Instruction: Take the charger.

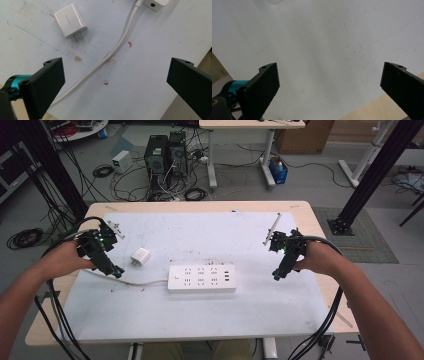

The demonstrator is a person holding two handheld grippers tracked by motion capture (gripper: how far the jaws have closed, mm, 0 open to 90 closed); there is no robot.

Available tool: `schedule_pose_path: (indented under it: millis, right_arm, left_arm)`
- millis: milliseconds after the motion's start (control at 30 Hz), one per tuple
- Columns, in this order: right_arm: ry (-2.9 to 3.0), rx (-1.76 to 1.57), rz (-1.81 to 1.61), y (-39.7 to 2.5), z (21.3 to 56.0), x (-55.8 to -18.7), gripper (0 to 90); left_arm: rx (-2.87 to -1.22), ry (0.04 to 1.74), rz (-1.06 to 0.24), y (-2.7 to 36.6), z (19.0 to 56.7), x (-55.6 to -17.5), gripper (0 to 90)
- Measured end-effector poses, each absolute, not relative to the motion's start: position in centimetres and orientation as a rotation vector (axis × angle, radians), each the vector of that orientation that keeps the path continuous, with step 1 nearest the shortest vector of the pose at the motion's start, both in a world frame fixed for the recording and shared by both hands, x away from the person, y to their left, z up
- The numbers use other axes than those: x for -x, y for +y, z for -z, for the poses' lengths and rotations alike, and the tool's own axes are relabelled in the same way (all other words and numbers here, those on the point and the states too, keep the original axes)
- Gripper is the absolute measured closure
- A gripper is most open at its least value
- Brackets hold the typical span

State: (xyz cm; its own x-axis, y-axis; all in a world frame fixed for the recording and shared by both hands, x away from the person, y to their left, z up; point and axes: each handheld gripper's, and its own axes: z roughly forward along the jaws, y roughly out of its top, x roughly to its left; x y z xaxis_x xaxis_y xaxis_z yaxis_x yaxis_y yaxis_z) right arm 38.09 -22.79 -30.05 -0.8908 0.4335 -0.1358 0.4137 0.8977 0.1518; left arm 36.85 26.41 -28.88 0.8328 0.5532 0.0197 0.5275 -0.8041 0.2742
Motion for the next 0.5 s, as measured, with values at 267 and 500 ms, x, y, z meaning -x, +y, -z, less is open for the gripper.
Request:
schedule_pose_path:
  millis: [267, 500]
  right_arm:
    - [2.892, -0.672, -0.193, -23.02, 29.91, -38.18, 1.5]
    - [2.854, -0.693, -0.197, -23.24, 29.9, -38.17, 1.5]
  left_arm:
    - [-2.717, 0.882, -0.165, 26.32, 28.84, -36.92, 1.7]
    - [-2.67, 1.005, -0.196, 26.12, 29.53, -37.73, 1.7]
